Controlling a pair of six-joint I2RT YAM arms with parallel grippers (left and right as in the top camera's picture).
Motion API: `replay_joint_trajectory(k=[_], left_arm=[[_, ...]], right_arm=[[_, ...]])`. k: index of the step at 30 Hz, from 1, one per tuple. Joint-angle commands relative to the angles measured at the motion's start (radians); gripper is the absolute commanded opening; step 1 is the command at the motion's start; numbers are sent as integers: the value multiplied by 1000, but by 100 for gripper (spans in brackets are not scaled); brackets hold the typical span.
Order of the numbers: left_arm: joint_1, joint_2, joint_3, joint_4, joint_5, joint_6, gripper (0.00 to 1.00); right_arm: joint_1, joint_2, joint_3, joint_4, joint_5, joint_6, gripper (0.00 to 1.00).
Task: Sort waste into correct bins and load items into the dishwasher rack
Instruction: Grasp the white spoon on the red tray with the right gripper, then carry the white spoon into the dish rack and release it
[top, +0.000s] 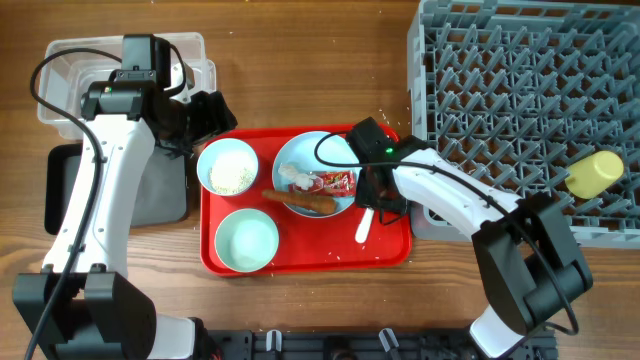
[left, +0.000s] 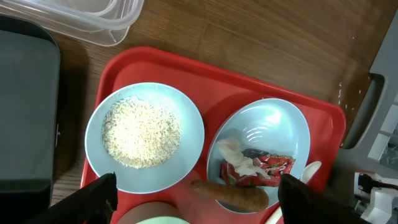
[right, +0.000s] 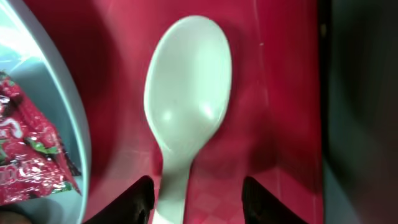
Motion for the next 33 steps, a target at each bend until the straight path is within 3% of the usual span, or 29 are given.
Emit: replay_joint_trajectory(k=[1,9,28,33], left_arm=[[2,-19,6,-1,-6,12,82],[2,-19,6,-1,-6,12,82],[2,-19,6,-1,-6,12,82],[2,-19,6,-1,-6,13,82]], right_arm=[[2,15,-45,10,32,10,47],[2,15,-77,42,27,10,41],[2,14,-74,101,0,-68,5],[2,-31,-72,101,1,-71,4]])
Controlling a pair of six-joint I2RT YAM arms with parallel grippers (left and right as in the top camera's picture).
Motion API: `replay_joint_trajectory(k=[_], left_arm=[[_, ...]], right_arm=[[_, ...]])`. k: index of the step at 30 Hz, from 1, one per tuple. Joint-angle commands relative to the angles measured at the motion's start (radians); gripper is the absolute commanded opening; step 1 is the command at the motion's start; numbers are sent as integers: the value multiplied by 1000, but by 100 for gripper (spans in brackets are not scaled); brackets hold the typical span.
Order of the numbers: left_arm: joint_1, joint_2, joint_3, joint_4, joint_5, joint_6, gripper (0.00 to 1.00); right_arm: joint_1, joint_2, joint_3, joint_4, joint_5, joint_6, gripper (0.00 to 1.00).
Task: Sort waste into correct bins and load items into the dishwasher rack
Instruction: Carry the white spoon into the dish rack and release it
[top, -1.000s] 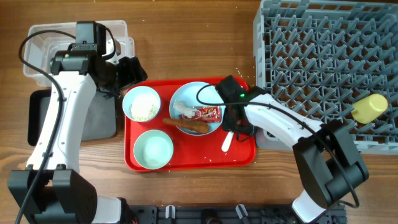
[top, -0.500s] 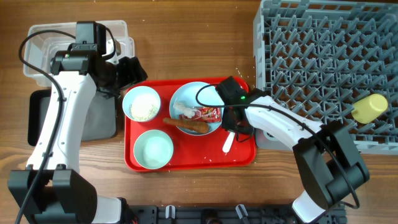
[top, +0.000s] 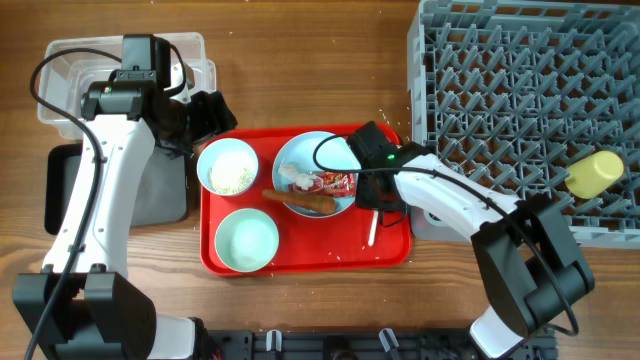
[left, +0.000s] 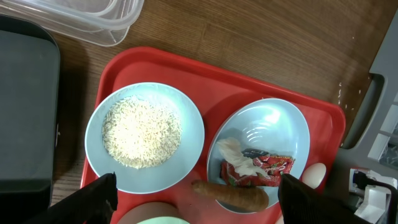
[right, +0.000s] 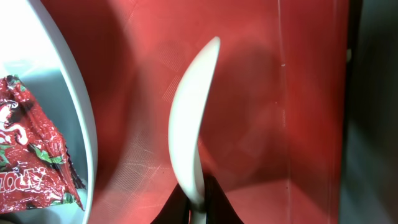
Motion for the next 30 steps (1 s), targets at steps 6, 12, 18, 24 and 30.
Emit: replay_joint_trajectory(k=[6,12,18,24,30], left_arm=[[2,-19,6,-1,-6,12,82],[2,-19,6,0,-6,12,82],[2,-19,6,0,-6,12,82],[2,-19,6,0,-6,8,82],[2,-19,6,0,-6,8,83]], right_arm=[[2,-213,-16,-15,-8,-126,4],[-94,-479,74,-75,-4,-349,4],[-330,-494,96,-52,25,-517,4],[-385,-323,95,-29,-8,-585,4],[-385,-211,96,-8,-9,-578,31]])
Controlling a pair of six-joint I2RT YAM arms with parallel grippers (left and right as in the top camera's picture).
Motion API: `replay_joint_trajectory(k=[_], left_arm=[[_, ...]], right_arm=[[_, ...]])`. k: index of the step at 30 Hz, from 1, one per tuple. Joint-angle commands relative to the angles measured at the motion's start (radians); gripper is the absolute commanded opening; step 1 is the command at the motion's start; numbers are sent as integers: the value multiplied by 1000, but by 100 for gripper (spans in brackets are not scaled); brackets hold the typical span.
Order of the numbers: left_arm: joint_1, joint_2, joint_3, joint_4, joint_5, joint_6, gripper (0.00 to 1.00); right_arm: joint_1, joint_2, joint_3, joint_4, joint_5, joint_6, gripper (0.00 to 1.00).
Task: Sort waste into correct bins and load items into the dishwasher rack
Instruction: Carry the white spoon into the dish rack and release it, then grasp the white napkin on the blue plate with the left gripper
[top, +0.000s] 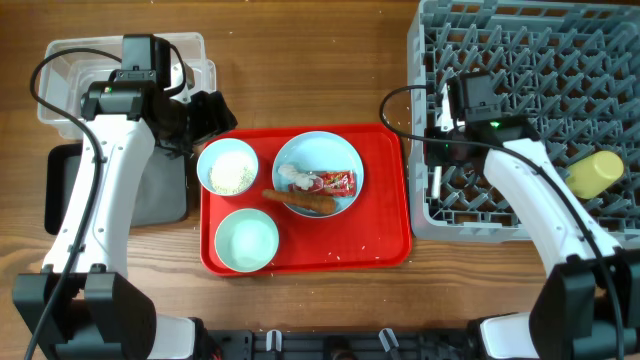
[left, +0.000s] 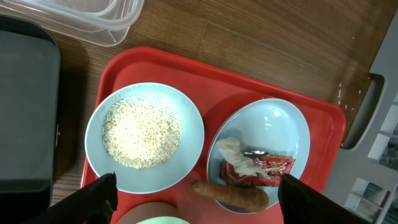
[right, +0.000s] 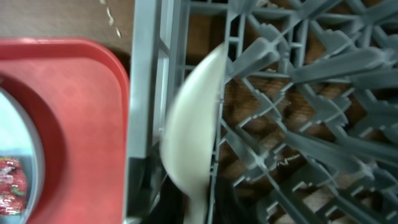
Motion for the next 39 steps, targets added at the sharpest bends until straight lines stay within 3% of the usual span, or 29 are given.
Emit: replay_joint_trajectory(k=[1,5,8,12,14,15,17,23,28,39], left_arm=[[2,-19,6,0,-6,8,83],[-2,-19,6,0,-6,6,84],[-11,-19,6,0,-5,6,84],[-94,-19,6,3,-6,-3,84],[-151,-14,6,7,-6,-73,85],[-212,-3,2,27,-8,-140,99],[-267,18,-3,51,-30,-216,100],[-415,154,-3,83,-116,-345,99],[-449,270,-3,121,-126,-415,95],[-449,391,-3,155,-126,-423,85]], right_arm=[[-1,-13,11,23,-8,-5,38],[-1,-113,75,-48,-9,-6,43],[-1,-234,98,-90,-129,-9,50],[0,-285,98,-188,-217,-11,51],[0,-283,97,-227,-216,-41,52],[-1,-280,97,-239,-214,-41,52],[-1,-280,97,-240,-214,-35,52],[-1,-280,97,-245,-214,-35,52],[-1,-280,97,-255,-213,-35,52],[0,-280,97,-259,-214,-35,52]])
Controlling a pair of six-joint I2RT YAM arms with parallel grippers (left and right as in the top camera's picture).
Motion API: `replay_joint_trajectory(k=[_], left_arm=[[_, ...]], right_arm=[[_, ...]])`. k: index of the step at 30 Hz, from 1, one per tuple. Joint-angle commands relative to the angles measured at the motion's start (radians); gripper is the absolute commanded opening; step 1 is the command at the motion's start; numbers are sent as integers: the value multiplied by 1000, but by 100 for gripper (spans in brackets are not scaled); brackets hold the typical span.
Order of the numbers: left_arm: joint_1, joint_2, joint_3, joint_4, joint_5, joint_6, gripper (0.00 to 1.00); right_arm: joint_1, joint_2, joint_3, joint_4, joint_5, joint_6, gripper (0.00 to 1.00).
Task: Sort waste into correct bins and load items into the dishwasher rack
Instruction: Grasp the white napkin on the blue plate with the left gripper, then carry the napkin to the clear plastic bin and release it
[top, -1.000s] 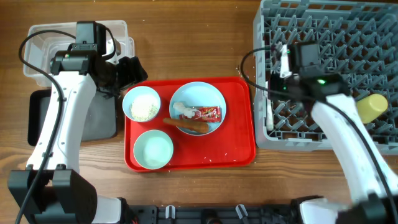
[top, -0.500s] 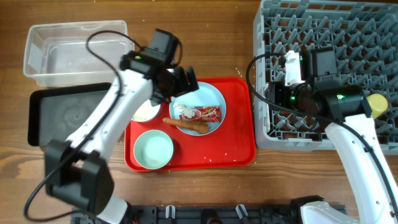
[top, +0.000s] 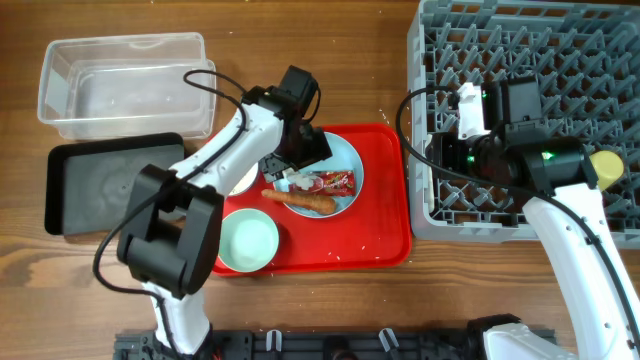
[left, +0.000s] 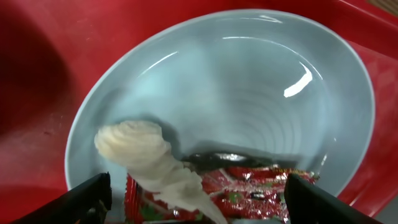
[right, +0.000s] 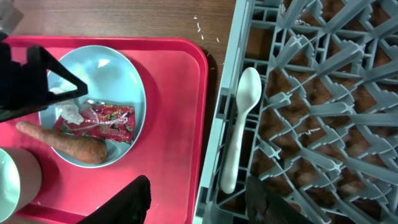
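Note:
My left gripper (left: 200, 205) hangs open low over the blue bowl (left: 261, 74) on the red tray (top: 375, 235). A crumpled white tissue (left: 146, 155) and a red snack wrapper (left: 255, 186) lie between its fingers, and nothing is gripped. An orange-brown carrot (top: 302, 201) lies across the bowl's near rim. The white spoon (right: 240, 124) lies in the grey dishwasher rack (top: 520, 60) at its left edge. My right gripper (right: 200, 199) is open and empty beside the spoon.
The clear plastic bin (top: 115, 70) and the black bin (top: 100, 190) stand at the left. An empty blue bowl (top: 248, 240) sits at the tray's front. My left arm covers the rice bowl. A yellow cup (top: 607, 165) lies in the rack at the right.
My right gripper has let go of the spoon, which now lies in the rack, and it stands open. My left gripper has moved from above the rice bowl down over the waste bowl.
My right gripper stood open around the spoon on the tray, then shut on it, then held it over the rack's left edge. Now the spoon lies in the rack. My left gripper stayed open over the rice bowl throughout, and is now at the waste bowl.

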Motion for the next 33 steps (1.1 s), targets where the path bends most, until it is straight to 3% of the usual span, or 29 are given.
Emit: replay_joint_trajectory(k=[1,3,13,23,28,33], left_arm=[[-1,29,-3,6,-19,-12,81],[-3,37,-3,7,-21,-12,65],[-19,69,-3,-2,-33,-11,61],[-16,68,-3,-2,-85,0,4],[-3,29,38,-11,-84,119,4],[100,-136,128,-10,-184,212,4]], right_arm=[[-1,8,5,-2,-19,-13,52],[-1,8,5,-3,-19,-13,52],[0,8,5,-8,-19,-13,51],[-1,8,5,-9,-19,-13,51],[-1,8,5,-9,-19,-13,51],[-1,8,5,-9,-19,-12,51]])
